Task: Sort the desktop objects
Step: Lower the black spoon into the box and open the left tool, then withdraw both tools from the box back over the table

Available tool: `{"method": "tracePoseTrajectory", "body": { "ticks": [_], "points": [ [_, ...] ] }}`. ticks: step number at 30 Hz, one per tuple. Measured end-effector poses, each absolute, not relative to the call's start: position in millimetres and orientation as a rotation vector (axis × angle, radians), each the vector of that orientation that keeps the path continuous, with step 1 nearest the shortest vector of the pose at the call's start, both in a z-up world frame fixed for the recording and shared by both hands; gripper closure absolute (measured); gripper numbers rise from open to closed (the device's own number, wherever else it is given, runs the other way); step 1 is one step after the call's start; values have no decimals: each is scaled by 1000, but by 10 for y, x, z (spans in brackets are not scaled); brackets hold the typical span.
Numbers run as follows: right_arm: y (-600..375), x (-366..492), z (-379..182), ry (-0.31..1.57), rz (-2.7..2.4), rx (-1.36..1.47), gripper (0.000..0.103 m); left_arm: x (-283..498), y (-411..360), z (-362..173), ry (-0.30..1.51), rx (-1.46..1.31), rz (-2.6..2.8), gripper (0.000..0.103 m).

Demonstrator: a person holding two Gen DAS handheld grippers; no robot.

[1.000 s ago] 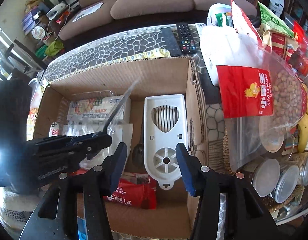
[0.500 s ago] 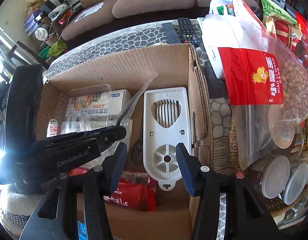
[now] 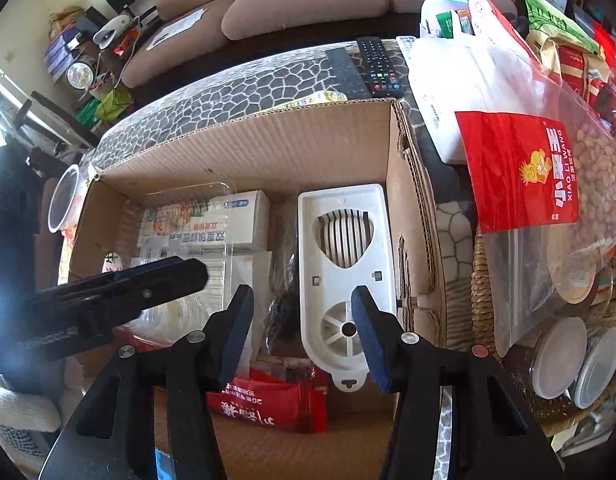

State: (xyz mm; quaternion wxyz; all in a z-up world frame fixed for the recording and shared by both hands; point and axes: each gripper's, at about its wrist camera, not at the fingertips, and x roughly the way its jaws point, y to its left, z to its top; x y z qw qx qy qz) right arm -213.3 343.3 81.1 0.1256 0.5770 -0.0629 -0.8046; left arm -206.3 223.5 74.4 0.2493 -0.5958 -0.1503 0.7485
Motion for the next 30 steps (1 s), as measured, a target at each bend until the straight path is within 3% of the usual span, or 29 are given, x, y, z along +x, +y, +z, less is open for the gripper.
{"method": "tracePoseTrajectory", "body": {
  "ticks": [14, 18, 20, 22, 23, 26, 28, 30],
  "points": [
    [3121, -1935, 720, -88, -2330, 1748, 50, -1687, 1907, 1080, -151, -1543, 2119, 57],
    [3052, -1835, 791, -87, -2346, 1749, 49, -1551, 1751, 1144, -115, -1532, 2147, 44],
    [2992, -1775, 845, -83, -2355, 1740, 34, -1487, 1662, 1181, -118, -1532, 2148, 40],
    [2914, -1715, 905, -88, -2360, 1724, 23, -1422, 1554, 1232, -126, -1519, 2155, 19],
    [2873, -1687, 936, -88, -2363, 1713, 18, -1387, 1498, 1263, -126, -1509, 2162, 15],
    [2728, -1607, 1027, -70, -2371, 1689, 8, -1298, 1335, 1347, -97, -1489, 2187, 14],
    [2622, -1545, 1092, -55, -2382, 1672, 2, -1238, 1208, 1397, -82, -1475, 2203, 0],
    [2515, -1485, 1162, -44, -2396, 1645, 0, -1184, 1071, 1443, -71, -1467, 2220, 0]
  ]
}}
